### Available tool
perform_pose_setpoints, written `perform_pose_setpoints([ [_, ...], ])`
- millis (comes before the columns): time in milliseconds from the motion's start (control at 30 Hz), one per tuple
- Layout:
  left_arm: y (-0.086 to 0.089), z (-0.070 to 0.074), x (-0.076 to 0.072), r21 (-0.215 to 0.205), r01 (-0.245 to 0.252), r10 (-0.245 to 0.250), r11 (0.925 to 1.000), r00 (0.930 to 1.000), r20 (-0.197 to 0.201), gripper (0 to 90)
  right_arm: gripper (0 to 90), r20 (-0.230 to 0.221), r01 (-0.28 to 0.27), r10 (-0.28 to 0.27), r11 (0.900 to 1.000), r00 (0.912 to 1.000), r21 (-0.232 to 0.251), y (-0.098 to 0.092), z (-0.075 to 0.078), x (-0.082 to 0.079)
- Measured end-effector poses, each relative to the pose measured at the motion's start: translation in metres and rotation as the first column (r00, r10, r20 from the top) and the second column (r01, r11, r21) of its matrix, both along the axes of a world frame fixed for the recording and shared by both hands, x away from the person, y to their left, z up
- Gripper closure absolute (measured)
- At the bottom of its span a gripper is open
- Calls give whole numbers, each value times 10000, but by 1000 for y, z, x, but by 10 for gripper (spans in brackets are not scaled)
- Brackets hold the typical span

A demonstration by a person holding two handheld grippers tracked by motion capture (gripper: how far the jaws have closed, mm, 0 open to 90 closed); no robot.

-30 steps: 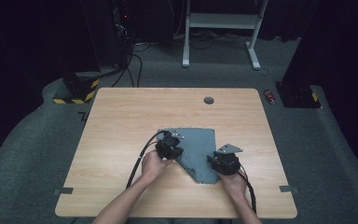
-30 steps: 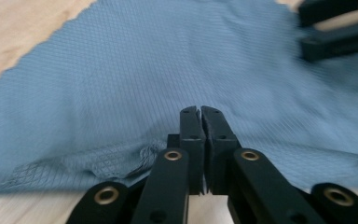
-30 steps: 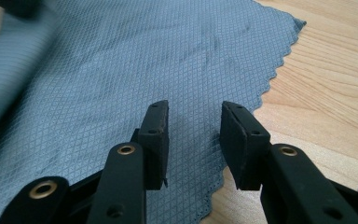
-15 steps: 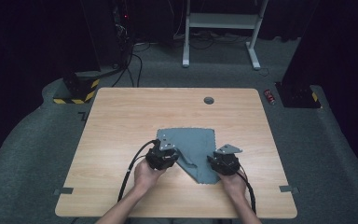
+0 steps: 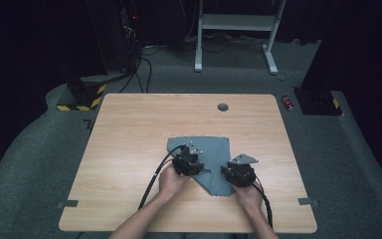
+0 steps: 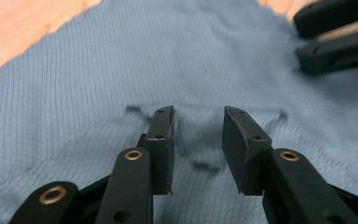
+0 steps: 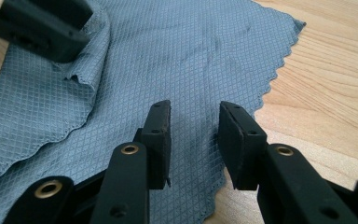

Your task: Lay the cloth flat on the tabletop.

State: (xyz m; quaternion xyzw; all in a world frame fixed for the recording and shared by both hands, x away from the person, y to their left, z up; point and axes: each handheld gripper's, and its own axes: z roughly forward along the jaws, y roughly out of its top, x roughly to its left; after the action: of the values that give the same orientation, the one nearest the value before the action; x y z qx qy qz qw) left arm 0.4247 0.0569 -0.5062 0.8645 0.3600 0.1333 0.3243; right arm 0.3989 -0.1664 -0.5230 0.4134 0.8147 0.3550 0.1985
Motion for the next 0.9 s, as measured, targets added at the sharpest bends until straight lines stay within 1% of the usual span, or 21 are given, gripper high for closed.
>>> perform_pose_setpoints([
  [33, 2, -1, 0, 53, -14, 14, 10000, 10000, -58, 645, 644, -2, 1, -1, 10000, 10000, 2, 0, 0, 0],
  [100, 5, -2, -1, -85, -92, 92, 9999, 9999, -81, 657, 644, 10, -2, 2, 10000, 10000, -9, 0, 0, 0],
  [167, 6, -2, -2, -14, -13, 13, 10000, 10000, -15, 678, 646, 12, 6, -6, 10000, 10000, -38, 0, 0, 0],
  [200, 5, -2, -3, 25, 162, -162, 9999, 9999, 16, 697, 647, -5, 27, -27, 10000, 10000, -34, 1, 0, -1],
  [233, 4, -2, -3, 32, 224, -224, 9997, 9997, 49, 741, 647, 3, 35, -35, 10000, 10000, -41, 1, 0, -1],
  [300, 2, -1, -5, 209, 466, -468, 9987, 9989, 77, 810, 648, -18, 56, -56, 10000, 10000, -5, 1, 0, -1],
  [367, -1, 0, -5, 338, 627, -627, 9975, 9980, -27, 876, 650, -1, 24, -24, 10000, 10000, -20, 1, 0, -1],
  [400, -1, 1, -5, 325, 642, -639, 9974, 9979, -104, 886, 651, -16, 35, -35, 10000, 10000, -19, 1, 0, -1],
  [467, 3, 1, -3, 162, 648, -643, 9978, 9975, -289, 896, 651, -16, 31, -31, 10000, 10000, -16, 1, 0, -1],
  [500, 5, 2, -3, 135, 672, -668, 9976, 9974, -272, 899, 651, 1, 6, -6, 10000, 10000, -24, 1, 0, 0],
  [567, 10, 5, -5, -104, 583, -585, 9982, 9980, -242, 900, 651, -21, 31, -31, 10000, 10000, -15, 1, 0, -1],
  [600, 14, 9, -7, -312, 525, -533, 9981, 9983, -249, 900, 651, -11, 29, -29, 10000, 10000, -10, 1, 0, -1],
  [667, 22, 15, -12, -495, 567, -579, 9972, 9981, -225, 900, 651, -11, 23, -23, 10000, 10000, -19, 1, 0, -1],
  [767, 35, 23, -22, -764, 584, -601, 9954, 9980, -202, 900, 651, -8, 39, -39, 10000, 10000, -28, 1, 0, -1],
  [800, 42, 25, -27, -971, 556, -580, 9937, 9981, -222, 900, 651, -9, 40, -40, 10000, 10000, -28, 1, 0, -1],
  [900, 59, 29, -42, -1356, 435, -478, 9898, 9984, -286, 900, 651, 33, 18, -17, 10000, 10000, -72, 1, 0, -1],
])
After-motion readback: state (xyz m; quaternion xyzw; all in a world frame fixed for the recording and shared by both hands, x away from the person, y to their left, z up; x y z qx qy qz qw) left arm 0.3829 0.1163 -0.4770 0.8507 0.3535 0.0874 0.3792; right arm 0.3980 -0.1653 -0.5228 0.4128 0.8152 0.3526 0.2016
